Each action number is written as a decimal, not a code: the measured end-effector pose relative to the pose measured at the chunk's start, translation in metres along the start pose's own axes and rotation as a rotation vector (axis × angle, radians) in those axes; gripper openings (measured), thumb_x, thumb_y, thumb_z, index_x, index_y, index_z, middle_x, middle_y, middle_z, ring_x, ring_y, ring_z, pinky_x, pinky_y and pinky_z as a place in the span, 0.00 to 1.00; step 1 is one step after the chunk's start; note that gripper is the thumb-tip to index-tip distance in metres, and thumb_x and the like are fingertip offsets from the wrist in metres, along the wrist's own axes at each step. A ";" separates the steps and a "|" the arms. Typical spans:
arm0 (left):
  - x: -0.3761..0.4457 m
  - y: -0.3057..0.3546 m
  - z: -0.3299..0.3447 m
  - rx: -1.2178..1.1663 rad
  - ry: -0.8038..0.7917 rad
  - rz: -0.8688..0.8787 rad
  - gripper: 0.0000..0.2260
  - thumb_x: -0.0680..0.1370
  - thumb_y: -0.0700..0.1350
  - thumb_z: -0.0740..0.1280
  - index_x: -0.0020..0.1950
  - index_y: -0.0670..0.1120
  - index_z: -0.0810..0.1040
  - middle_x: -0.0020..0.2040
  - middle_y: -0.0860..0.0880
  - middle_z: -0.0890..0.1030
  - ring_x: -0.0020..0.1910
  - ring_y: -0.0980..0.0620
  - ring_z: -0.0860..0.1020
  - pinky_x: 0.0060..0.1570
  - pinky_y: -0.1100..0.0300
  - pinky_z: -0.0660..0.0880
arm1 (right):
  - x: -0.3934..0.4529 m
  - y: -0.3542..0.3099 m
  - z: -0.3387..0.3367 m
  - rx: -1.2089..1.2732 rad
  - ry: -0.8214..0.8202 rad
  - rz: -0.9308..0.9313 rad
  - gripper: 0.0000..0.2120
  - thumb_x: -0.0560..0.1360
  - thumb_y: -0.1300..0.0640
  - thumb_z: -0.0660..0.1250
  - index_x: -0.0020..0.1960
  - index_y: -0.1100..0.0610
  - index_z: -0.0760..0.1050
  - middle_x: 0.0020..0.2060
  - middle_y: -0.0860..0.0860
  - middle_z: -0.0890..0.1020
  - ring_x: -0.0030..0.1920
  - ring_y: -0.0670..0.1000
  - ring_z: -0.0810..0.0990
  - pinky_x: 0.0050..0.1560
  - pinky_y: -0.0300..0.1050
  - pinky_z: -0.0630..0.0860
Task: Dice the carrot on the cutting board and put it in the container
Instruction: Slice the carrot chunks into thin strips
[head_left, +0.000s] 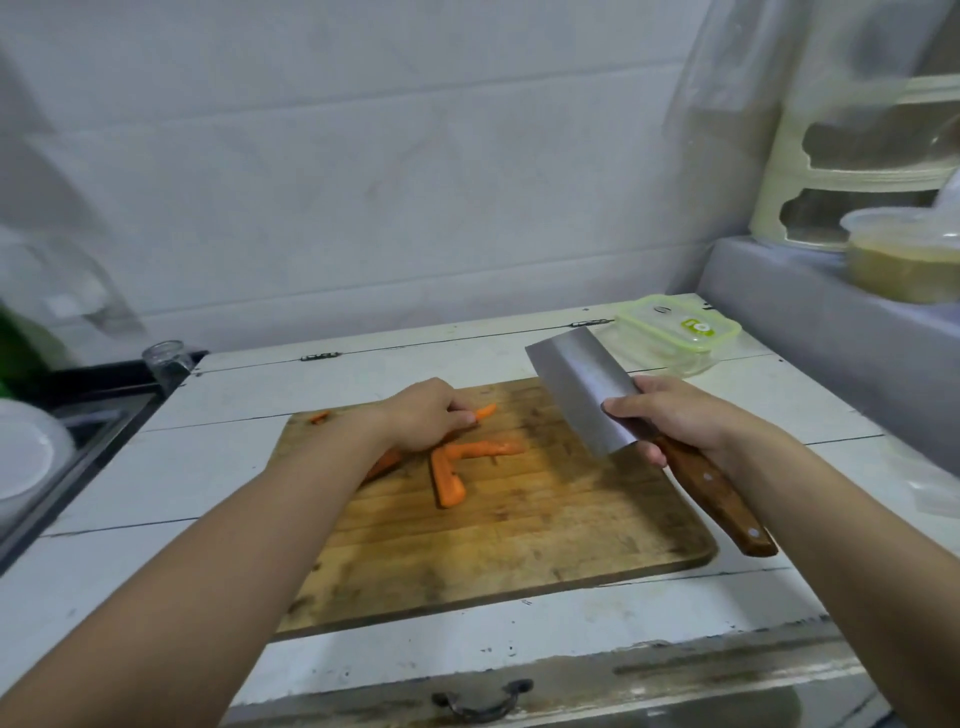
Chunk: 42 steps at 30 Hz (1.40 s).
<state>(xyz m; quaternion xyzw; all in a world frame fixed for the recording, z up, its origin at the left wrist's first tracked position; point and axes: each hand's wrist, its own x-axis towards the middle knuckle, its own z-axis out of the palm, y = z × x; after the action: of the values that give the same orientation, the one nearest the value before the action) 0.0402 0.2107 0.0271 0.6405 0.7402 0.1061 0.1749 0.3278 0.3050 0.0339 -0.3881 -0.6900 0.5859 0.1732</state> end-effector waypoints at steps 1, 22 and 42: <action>0.001 -0.001 -0.001 0.013 -0.005 -0.008 0.08 0.84 0.45 0.64 0.54 0.48 0.84 0.41 0.53 0.77 0.40 0.56 0.72 0.43 0.59 0.67 | -0.001 -0.001 0.000 -0.002 -0.002 0.000 0.12 0.82 0.59 0.62 0.61 0.67 0.72 0.21 0.50 0.74 0.19 0.49 0.68 0.26 0.43 0.63; -0.020 0.027 0.022 0.190 0.038 0.065 0.05 0.81 0.49 0.68 0.56 0.52 0.81 0.51 0.52 0.81 0.49 0.51 0.78 0.48 0.55 0.75 | -0.006 0.002 -0.005 -0.051 0.037 0.022 0.10 0.82 0.57 0.64 0.57 0.64 0.72 0.23 0.55 0.73 0.20 0.50 0.68 0.24 0.40 0.65; 0.001 0.038 0.019 0.008 0.077 -0.129 0.02 0.79 0.47 0.72 0.48 0.51 0.84 0.45 0.53 0.82 0.49 0.51 0.79 0.50 0.57 0.76 | -0.013 0.002 -0.009 -0.001 0.078 0.030 0.10 0.82 0.59 0.64 0.58 0.65 0.72 0.25 0.53 0.76 0.20 0.50 0.69 0.22 0.38 0.65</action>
<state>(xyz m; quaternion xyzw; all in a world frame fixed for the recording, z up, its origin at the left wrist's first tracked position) 0.0819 0.2162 0.0239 0.5876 0.7865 0.1164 0.1504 0.3432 0.3020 0.0369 -0.4212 -0.6770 0.5726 0.1910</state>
